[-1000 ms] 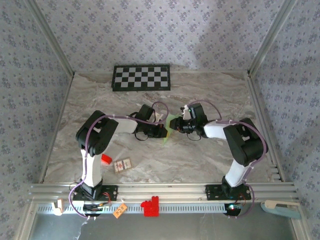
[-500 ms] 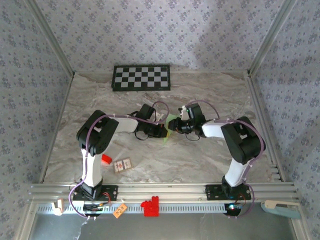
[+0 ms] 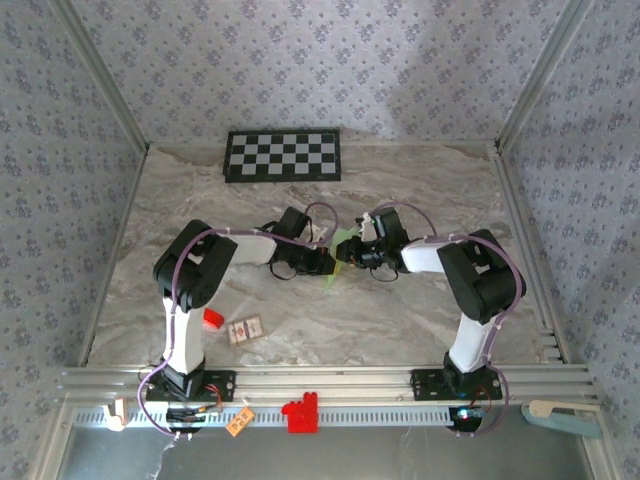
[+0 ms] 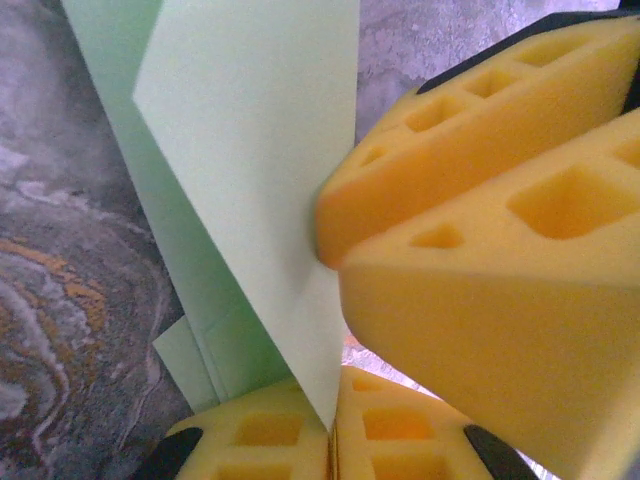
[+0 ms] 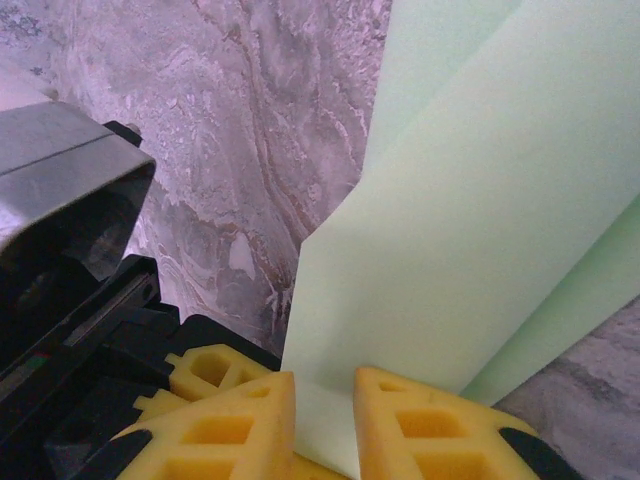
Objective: Fold a paper plane with a square sheet of paper (pick it up from the middle)
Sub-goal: Fold the wing for the fifth time at the center of the table.
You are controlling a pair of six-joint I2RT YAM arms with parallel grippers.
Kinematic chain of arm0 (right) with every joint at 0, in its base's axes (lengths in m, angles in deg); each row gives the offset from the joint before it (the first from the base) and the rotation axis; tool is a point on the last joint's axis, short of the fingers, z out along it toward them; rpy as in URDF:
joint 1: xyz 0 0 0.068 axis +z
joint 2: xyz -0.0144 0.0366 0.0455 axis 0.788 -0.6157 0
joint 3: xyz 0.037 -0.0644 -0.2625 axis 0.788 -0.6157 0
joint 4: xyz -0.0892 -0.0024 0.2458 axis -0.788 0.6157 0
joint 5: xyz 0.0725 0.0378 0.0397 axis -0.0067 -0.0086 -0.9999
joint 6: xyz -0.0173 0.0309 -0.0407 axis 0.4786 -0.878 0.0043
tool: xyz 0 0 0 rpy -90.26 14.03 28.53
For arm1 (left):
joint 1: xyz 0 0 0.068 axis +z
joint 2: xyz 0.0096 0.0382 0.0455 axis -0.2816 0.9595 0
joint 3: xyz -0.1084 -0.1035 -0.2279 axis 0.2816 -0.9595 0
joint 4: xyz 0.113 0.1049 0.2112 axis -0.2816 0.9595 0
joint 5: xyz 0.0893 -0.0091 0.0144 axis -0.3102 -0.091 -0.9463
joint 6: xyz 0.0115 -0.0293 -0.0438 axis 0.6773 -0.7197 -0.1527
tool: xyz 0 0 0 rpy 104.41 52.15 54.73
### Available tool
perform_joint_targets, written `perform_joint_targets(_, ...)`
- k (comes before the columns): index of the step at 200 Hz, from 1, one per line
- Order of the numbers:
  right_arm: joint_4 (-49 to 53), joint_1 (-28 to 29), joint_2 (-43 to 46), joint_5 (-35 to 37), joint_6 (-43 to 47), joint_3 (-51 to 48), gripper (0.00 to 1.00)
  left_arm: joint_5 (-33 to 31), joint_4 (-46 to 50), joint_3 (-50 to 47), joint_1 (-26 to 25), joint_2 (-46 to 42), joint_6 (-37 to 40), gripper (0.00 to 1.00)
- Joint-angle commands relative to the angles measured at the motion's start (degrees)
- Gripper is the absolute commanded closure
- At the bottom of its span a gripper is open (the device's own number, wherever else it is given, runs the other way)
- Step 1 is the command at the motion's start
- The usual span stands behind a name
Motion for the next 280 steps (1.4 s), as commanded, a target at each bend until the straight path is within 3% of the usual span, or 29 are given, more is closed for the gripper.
perform_joint_targets(1,2.8,0.2,-1.3,2.0,0.1,1.3,0.76,-2.6,5.8,-0.4,0.2,2.4,0.8,0.89)
perform_joint_targets(138,3.4,0.2,-3.0,0.8,0.6,2.6,0.75,-2.7,5.8,-0.7,0.3,3.0,0.9,0.89)
perform_joint_targets(223,1.0,-0.2,4.0,1.7,1.1,-1.9,0.75,-3.6,4.0,-2.1,0.4,3.5,0.3,0.93)
perform_joint_targets(280,0.1,0.0,2.2,1.9,0.3,-2.9,0.74,-3.8,0.3,-4.0,0.7,3.5,-1.3,0.93)
